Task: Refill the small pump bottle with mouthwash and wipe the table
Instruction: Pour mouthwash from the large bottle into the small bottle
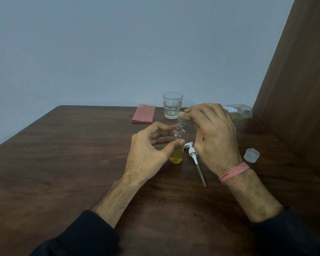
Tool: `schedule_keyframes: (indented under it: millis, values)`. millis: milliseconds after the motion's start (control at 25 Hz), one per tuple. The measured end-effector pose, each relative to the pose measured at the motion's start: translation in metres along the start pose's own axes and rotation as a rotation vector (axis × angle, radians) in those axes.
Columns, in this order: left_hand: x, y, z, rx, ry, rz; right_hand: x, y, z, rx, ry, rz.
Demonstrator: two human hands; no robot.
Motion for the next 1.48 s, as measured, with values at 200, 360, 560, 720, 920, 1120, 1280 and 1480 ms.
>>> schedule_keyframes:
  millis: [200, 360, 560, 720, 920, 1120, 1280, 1480]
  values:
    - [-0.0002, -0.0006, -0.0005, -0.016, 0.001, -0.001, 0.0002, 0.0009, -0.0012, -0.008, 0.009, 0.005]
    - [0.0002, -0.001, -0.0004, -0.013, 0.004, 0.0, 0.0005, 0.001, -0.0017, -0.006, 0.016, 0.008]
    - [-0.0014, -0.0002, -0.0004, 0.005, -0.001, 0.015, 0.0002, 0.0009, -0.0007, 0.002, 0.01, 0.002]
    - [-0.0013, -0.0026, -0.0003, 0.0, 0.001, 0.023, 0.0007, 0.0, -0.0005, 0.005, 0.001, -0.003]
    - [-0.002, -0.0062, -0.0001, -0.002, -0.013, 0.054, 0.0011, -0.0002, 0.0001, -0.004, -0.002, -0.002]
    - [-0.0013, -0.0065, 0.001, -0.024, -0.027, 0.066, 0.0006, 0.0001, 0.0, -0.009, 0.005, 0.0]
    - [-0.0017, -0.0071, 0.0025, -0.056, -0.037, 0.076, 0.0007, -0.0001, -0.0005, -0.004, 0.008, -0.001]
    - [-0.0008, -0.0066, 0.0036, -0.127, -0.036, 0.086, 0.0001, 0.0012, -0.0006, 0.002, 0.016, -0.001]
Point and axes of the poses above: each hand's wrist, its own x-axis away from the middle knuckle, its own z-axis out of the back of the hand, y = z × x, the point moved 1 cm from there along -x, towards the middle knuckle, and after that the axes turned 7 degrees about -z, right-handed, at the moved point
